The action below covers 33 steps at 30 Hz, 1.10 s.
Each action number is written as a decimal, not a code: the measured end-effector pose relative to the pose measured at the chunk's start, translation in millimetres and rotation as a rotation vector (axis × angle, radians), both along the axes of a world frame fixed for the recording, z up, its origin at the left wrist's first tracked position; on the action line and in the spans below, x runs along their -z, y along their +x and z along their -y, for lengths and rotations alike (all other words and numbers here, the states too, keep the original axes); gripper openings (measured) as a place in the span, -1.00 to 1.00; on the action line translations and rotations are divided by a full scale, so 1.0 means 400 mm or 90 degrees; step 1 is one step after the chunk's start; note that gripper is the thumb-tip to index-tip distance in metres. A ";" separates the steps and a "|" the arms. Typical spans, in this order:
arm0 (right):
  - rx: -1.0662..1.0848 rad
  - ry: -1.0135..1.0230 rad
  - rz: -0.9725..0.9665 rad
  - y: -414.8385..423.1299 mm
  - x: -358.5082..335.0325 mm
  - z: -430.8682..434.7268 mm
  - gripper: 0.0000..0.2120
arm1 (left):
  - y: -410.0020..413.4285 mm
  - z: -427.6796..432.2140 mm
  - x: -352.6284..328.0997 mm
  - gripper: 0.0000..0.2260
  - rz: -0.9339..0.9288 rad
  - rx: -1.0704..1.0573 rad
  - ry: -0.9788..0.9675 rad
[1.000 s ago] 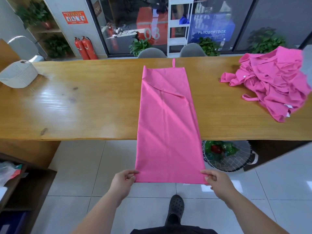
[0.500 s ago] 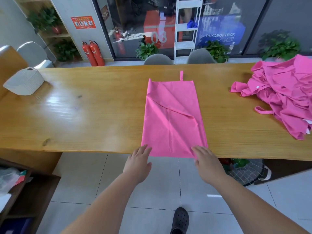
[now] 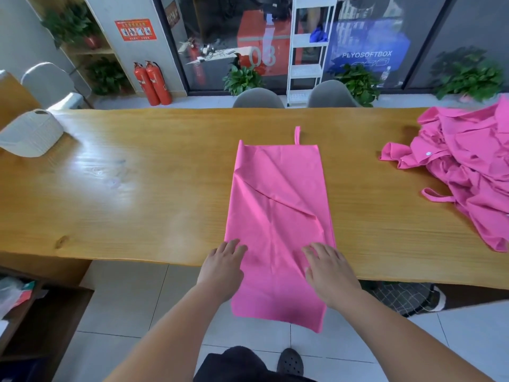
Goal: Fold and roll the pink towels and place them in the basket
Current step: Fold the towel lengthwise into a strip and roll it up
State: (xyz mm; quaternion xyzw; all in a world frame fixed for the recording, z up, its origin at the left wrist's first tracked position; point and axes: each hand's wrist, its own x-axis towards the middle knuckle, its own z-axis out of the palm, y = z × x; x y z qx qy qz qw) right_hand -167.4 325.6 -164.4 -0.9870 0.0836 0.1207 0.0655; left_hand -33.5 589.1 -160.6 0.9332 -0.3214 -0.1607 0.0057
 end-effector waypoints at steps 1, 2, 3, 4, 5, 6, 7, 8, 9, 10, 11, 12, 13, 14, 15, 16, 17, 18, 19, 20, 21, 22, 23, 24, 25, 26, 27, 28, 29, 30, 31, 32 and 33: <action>-0.006 0.001 -0.016 0.003 0.006 0.003 -0.45 | 0.003 0.001 0.001 -0.43 -0.009 0.000 -0.005; -0.013 -0.005 -0.023 0.004 0.010 0.004 -0.42 | 0.005 0.000 0.003 -0.44 -0.014 0.001 -0.007; -0.013 -0.014 -0.020 0.006 0.013 0.002 -0.42 | 0.009 -0.002 0.005 -0.47 -0.010 0.004 -0.011; -0.006 -0.021 -0.012 0.008 0.013 0.000 -0.44 | 0.015 -0.005 0.008 -0.52 0.001 0.009 -0.016; -0.001 -0.024 -0.005 0.012 0.013 -0.004 -0.47 | 0.022 -0.008 0.012 -0.57 0.007 0.017 -0.022; -0.001 -0.029 0.005 0.016 0.013 -0.006 -0.51 | 0.031 -0.011 0.015 -0.61 0.006 0.028 -0.030; -0.002 -0.039 0.018 0.024 0.015 -0.006 -0.54 | 0.041 -0.015 0.021 -0.64 -0.005 0.043 -0.042; 0.000 -0.045 0.028 0.034 0.019 -0.006 -0.56 | 0.053 -0.019 0.028 -0.65 -0.016 0.063 -0.054; 0.001 -0.055 0.047 0.045 0.026 -0.005 -0.58 | 0.066 -0.023 0.036 -0.67 -0.023 0.080 -0.063; 0.004 -0.064 0.060 0.060 0.026 -0.004 -0.60 | 0.082 -0.026 0.041 -0.68 -0.021 0.090 -0.072; 0.010 -0.070 0.067 0.081 0.025 -0.004 -0.62 | 0.102 -0.025 0.043 -0.68 -0.014 0.089 -0.085; 0.011 -0.073 0.072 0.108 0.024 -0.003 -0.63 | 0.125 -0.021 0.043 -0.68 -0.003 0.080 -0.100; 0.005 -0.072 0.070 0.142 0.015 -0.004 -0.62 | 0.152 -0.013 0.040 -0.67 0.008 0.063 -0.112; -0.002 -0.063 0.063 0.181 0.002 -0.004 -0.61 | 0.182 -0.001 0.034 -0.65 0.022 0.044 -0.122; -0.012 -0.039 0.046 0.222 -0.010 -0.005 -0.59 | 0.211 0.012 0.026 -0.62 0.028 0.025 -0.126; -0.022 -0.007 0.000 0.262 -0.022 -0.007 -0.56 | 0.239 0.025 0.016 -0.59 0.027 0.008 -0.127; -0.033 0.018 -0.044 0.304 -0.034 -0.008 -0.51 | 0.268 0.037 0.006 -0.56 0.020 -0.007 -0.127; -0.043 0.035 -0.079 0.344 -0.043 -0.011 -0.46 | 0.298 0.049 -0.001 -0.54 0.012 -0.019 -0.130; -0.057 0.039 -0.099 0.380 -0.051 -0.016 -0.43 | 0.325 0.058 -0.005 -0.52 0.007 -0.025 -0.136; -0.072 0.039 -0.112 0.412 -0.056 -0.022 -0.42 | 0.349 0.067 -0.009 -0.51 0.004 -0.027 -0.138; -0.084 0.039 -0.121 0.440 -0.055 -0.027 -0.41 | 0.370 0.075 -0.010 -0.50 -0.002 -0.028 -0.138; -0.095 0.038 -0.132 0.465 -0.053 -0.033 -0.40 | 0.389 0.081 -0.009 -0.49 -0.009 -0.029 -0.139; -0.105 0.036 -0.145 0.485 -0.053 -0.040 -0.40 | 0.406 0.085 -0.006 -0.49 -0.016 -0.029 -0.142; -0.112 0.032 -0.157 0.500 -0.049 -0.046 -0.40 | 0.420 0.088 -0.001 -0.49 -0.021 -0.027 -0.147; -0.114 0.029 -0.160 0.513 -0.043 -0.050 -0.40 | 0.433 0.089 0.004 -0.50 -0.023 -0.025 -0.152; -0.112 0.026 -0.158 0.521 -0.036 -0.053 -0.41 | 0.442 0.088 0.008 -0.50 -0.024 -0.024 -0.155; -0.107 0.024 -0.149 0.526 -0.029 -0.055 -0.41 | 0.450 0.087 0.014 -0.50 -0.028 -0.023 -0.157; -0.104 0.021 -0.142 0.528 -0.023 -0.055 -0.40 | 0.456 0.086 0.019 -0.50 -0.032 -0.021 -0.161; -0.101 0.018 -0.136 0.529 -0.020 -0.055 -0.40 | 0.461 0.084 0.024 -0.50 -0.038 -0.021 -0.169; -0.100 0.018 -0.127 0.530 -0.019 -0.054 -0.40 | 0.466 0.083 0.029 -0.50 -0.043 -0.024 -0.180; -0.100 0.022 -0.113 0.534 -0.022 -0.049 -0.40 | 0.472 0.085 0.031 -0.50 -0.047 -0.029 -0.192; -0.095 0.033 -0.102 0.541 -0.026 -0.039 -0.41 | 0.479 0.087 0.033 -0.50 -0.048 -0.033 -0.203; -0.083 0.056 -0.089 0.551 -0.031 -0.023 -0.41 | 0.488 0.092 0.034 -0.50 -0.048 -0.034 -0.213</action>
